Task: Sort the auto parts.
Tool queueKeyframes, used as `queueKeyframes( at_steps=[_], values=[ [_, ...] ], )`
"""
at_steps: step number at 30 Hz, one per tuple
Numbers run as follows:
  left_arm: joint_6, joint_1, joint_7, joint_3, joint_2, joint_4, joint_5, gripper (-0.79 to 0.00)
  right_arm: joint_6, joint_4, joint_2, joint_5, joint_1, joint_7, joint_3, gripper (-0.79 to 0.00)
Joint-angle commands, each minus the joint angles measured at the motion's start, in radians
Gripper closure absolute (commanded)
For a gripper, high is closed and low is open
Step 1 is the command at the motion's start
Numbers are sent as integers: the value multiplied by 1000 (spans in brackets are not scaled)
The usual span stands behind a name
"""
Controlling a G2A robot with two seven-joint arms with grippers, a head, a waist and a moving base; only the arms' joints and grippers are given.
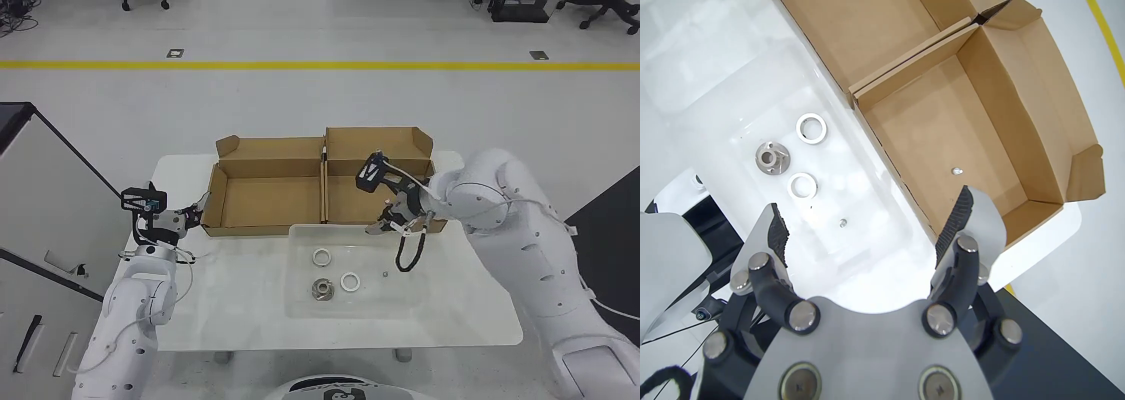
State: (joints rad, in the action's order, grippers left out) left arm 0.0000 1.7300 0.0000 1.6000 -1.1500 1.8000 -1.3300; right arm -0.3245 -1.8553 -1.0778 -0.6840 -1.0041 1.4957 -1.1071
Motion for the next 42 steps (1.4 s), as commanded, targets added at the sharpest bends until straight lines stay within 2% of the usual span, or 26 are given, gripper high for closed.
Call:
queueKeyframes(
  at_steps=[1,12,17,22,32,36,42],
  values=[
    [0,0,0,0,0,0,0,-785,0,1,0,-1,0,0,0,-785],
    [0,0,0,0,0,0,0,-785,-3,-2,0,-16,-6,-3,7,-785],
    [0,0,0,0,0,0,0,-785,27,-39,15,-70,-27,27,81,-785],
    [0,0,0,0,0,0,0,-785,40,-61,56,-74,-11,40,168,-785],
    [0,0,0,0,0,0,0,-785,40,-17,148,23,104,40,357,-785],
    [0,0,0,0,0,0,0,-785,40,15,157,78,149,40,416,-785],
    [0,0,0,0,0,0,0,-785,40,68,148,125,209,40,510,-785]
  ],
)
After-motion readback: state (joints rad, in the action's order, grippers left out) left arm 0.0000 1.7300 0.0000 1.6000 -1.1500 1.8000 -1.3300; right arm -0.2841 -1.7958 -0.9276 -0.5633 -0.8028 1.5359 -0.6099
